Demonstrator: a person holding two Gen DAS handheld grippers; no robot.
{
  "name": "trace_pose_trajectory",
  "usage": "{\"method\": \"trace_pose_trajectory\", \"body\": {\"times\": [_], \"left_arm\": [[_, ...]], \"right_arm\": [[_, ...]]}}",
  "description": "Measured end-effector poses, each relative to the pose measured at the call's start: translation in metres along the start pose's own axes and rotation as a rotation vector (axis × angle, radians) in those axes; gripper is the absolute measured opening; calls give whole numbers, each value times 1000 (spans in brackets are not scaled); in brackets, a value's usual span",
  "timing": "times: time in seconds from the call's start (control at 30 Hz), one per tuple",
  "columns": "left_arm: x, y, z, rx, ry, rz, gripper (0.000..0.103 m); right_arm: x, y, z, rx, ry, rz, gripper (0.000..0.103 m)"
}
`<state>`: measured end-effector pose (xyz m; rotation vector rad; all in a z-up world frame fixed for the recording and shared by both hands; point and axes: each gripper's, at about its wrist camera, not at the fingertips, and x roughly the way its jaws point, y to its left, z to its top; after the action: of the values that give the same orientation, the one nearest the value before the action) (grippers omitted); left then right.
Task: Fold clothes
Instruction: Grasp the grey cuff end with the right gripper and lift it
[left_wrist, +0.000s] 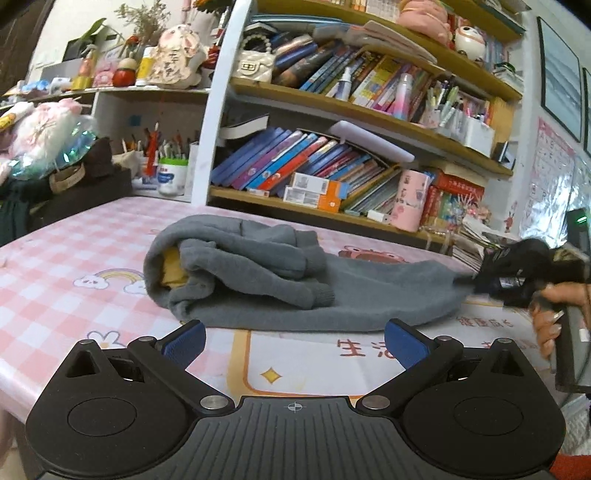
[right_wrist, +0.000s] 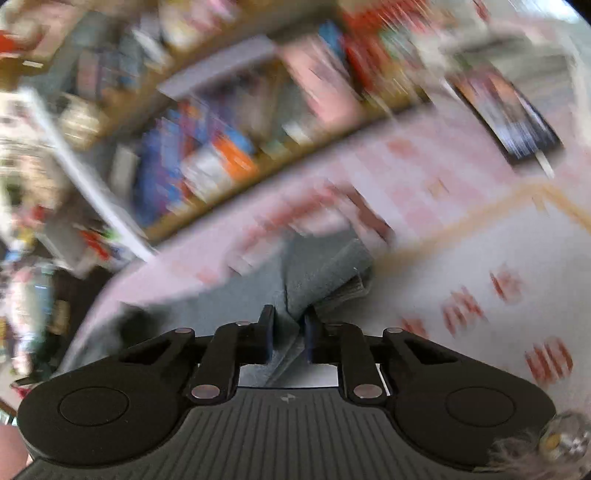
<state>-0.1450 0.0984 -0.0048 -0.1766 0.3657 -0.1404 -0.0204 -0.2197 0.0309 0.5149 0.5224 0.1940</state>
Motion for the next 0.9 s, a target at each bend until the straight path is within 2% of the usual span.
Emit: {"method": "trace_pose_trajectory", "body": {"times": [0.07,0.2,0.33,0.43,0.53,0.7,0.8,0.9], "left_arm": [[1,0,-1,-6,4,2,103],[1,-3,-2,5,9,-18,103],[3,-5,-4,13,17,-24,103],[5,-6,-5,14,28,-29,103],[5,-7,-6,18,30,-31,103],[6,-6,-6,13,34,-33,103],[6,-6,-7,8,35,-31,103],[7,-5,-7,8,40,-33,103]], "right_arm": [[-9,8,0,-45,-42,54,14],[5,-2,-1,19,24,-20,14],[12,-22,-2,131,68,-33,15],[13,-29,-5,193,99,-47,22],[16,-31,-8,223,113,-61,39],[29,-26,-7,213,125,-74,37],[37,-21,-5,169,140,-90,26],[41,-18,-4,131,153,-92,19]]}}
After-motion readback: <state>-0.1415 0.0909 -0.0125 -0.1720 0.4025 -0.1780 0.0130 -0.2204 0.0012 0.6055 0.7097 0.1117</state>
